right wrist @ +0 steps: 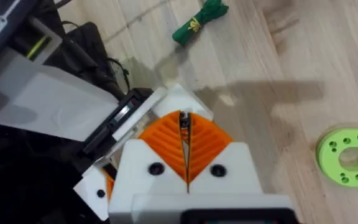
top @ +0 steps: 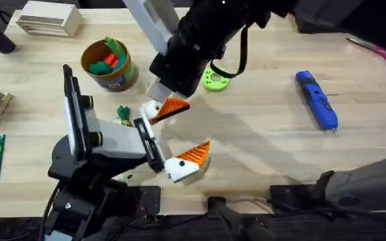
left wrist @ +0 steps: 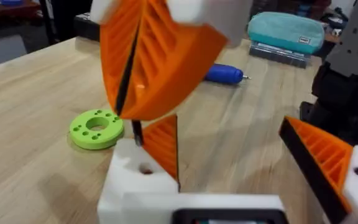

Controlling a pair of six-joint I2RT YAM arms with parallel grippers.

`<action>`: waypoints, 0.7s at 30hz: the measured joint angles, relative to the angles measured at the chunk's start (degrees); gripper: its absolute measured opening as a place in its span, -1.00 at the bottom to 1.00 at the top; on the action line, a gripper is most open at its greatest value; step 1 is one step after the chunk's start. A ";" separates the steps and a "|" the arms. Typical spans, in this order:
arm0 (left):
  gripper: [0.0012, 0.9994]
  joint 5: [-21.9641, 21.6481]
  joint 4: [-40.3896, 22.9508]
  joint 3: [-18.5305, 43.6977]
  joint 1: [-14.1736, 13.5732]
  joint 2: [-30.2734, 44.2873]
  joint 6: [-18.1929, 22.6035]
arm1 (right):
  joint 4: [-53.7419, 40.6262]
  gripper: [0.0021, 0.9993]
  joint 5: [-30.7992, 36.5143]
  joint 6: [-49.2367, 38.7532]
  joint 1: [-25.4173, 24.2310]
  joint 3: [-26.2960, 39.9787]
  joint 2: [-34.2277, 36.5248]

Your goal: Pick up the gripper from the table and insert it into the empty holder that is missing its gripper. Then pick up a screw, insert it into the mounting hole, and use the screwdriver to tighten it. Finally, clean up the table by picking up the vegetable and placing it into the bucket.

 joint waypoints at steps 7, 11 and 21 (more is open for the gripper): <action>0.97 0.02 0.00 0.00 0.00 0.00 0.00 | 0.04 -0.99 0.00 0.07 0.94 0.00 0.00; 0.97 0.01 0.00 0.00 0.00 0.00 0.00 | 0.19 -0.99 0.00 0.23 0.94 -0.02 0.00; 0.97 0.06 -0.04 0.00 0.00 0.07 -0.24 | 0.85 -0.99 -0.19 0.25 0.92 -1.24 1.92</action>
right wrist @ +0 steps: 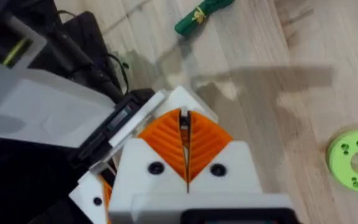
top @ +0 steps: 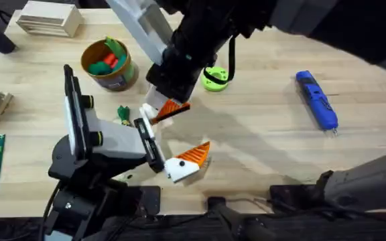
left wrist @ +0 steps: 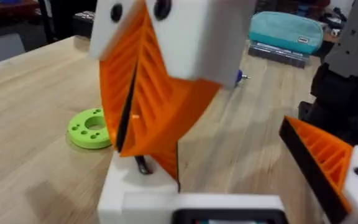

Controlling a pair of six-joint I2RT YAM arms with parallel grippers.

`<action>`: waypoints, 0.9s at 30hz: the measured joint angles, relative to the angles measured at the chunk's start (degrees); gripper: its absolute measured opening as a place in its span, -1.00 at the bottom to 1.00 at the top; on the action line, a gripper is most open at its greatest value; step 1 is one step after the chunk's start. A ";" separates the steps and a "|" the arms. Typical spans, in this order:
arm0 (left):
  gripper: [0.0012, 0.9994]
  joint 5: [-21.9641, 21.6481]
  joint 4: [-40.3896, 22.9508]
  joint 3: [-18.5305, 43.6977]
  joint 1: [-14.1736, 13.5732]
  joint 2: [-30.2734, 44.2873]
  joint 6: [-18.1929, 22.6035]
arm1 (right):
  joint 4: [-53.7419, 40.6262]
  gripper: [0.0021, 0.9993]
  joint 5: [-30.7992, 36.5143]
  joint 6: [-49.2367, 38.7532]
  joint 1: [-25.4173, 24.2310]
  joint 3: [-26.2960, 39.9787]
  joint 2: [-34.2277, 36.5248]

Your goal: Pick up the gripper from the table and insert it into the empty holder that is missing its gripper. Then pick up a screw, insert it into the mounting hole, and use the screwdriver to tighten it. Finally, clean up the table by picking up the vegetable and placing it into the bucket.

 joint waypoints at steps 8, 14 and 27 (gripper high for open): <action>0.97 0.62 -0.09 0.00 -0.16 0.15 -0.28 | 0.64 -0.99 -0.33 0.05 0.02 -0.75 0.00; 0.97 0.90 -0.11 0.00 -0.26 0.15 -0.24 | 0.44 -0.99 -0.40 0.63 0.02 -0.85 -0.28; 0.97 0.83 -0.07 0.00 -0.26 0.15 0.24 | -1.68 -0.99 -0.20 1.07 -0.13 -1.44 -2.71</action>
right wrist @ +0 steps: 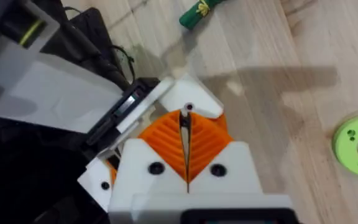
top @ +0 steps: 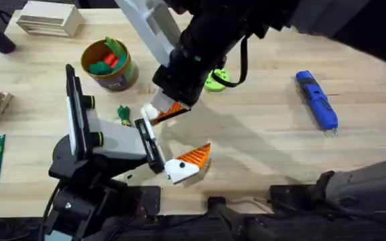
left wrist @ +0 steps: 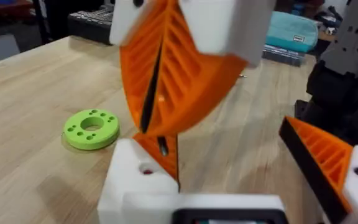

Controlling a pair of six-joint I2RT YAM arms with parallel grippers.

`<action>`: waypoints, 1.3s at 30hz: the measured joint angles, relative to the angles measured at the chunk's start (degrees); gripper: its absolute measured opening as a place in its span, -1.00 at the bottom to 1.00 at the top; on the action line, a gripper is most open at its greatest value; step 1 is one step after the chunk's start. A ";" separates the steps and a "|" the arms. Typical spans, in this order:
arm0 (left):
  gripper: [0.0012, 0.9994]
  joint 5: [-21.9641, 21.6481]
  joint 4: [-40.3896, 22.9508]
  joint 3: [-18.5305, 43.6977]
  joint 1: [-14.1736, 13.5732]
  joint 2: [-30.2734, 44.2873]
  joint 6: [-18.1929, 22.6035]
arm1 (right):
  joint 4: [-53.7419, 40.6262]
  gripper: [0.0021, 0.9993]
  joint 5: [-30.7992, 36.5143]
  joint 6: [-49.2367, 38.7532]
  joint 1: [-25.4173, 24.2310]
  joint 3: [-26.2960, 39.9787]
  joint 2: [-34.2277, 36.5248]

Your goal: Pick up the gripper from the table and insert it into the empty holder that is missing its gripper. Then pick up a screw, insert it into the mounting hole, and use the screwdriver to tighten it. Finally, clean up the table by picking up the vegetable and placing it into the bucket.

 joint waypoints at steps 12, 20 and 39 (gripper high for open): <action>0.97 0.00 0.00 0.00 0.00 -0.01 0.00 | 8.55 -0.99 4.12 5.30 -5.06 -12.42 -13.72; 0.97 0.00 0.00 0.00 0.00 -0.02 0.00 | 20.11 -0.99 -0.60 8.13 -3.08 -19.98 -16.55; 0.97 -0.02 0.00 0.00 0.00 0.00 0.00 | 23.28 -0.99 -0.92 5.88 0.13 -20.26 -12.17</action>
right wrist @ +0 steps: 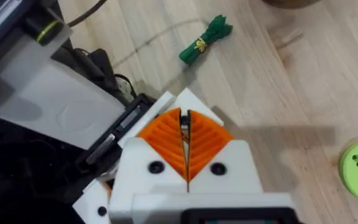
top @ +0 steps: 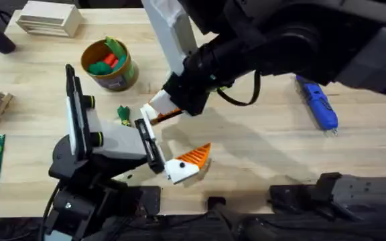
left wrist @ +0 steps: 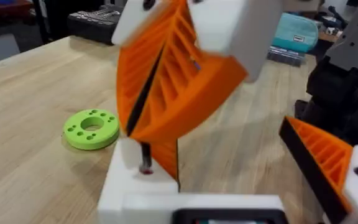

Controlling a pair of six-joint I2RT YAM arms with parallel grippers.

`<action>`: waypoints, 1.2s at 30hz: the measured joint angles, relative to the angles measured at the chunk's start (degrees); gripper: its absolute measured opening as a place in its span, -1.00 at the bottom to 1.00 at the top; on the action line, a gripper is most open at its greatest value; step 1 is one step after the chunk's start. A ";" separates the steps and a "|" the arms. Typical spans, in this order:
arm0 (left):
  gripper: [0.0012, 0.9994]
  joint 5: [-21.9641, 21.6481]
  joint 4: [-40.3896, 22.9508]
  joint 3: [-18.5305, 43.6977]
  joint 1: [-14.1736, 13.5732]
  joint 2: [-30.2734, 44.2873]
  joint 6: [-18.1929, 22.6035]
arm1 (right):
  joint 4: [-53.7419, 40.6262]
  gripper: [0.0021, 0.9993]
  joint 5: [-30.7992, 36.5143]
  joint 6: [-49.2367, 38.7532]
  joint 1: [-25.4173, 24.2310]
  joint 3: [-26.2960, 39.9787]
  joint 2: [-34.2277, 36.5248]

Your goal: Pick up the gripper from the table and insert it into the empty holder that is missing its gripper. Then pick up a screw, insert it into the mounting hole, and use the screwdriver to tighten it. Finally, clean up the table by picking up the vegetable and placing it into the bucket.

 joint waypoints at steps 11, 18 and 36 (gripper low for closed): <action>0.97 0.02 0.00 0.00 0.00 -0.01 0.00 | -0.19 -0.99 0.75 -0.37 0.00 -0.11 0.00; 0.98 0.02 0.00 0.00 0.00 0.00 0.00 | -0.24 -0.99 0.75 -0.37 0.00 -0.46 0.00; 0.97 0.20 -0.08 0.00 0.00 -0.01 -0.24 | 0.39 -0.99 0.72 -0.39 0.00 -1.28 1.63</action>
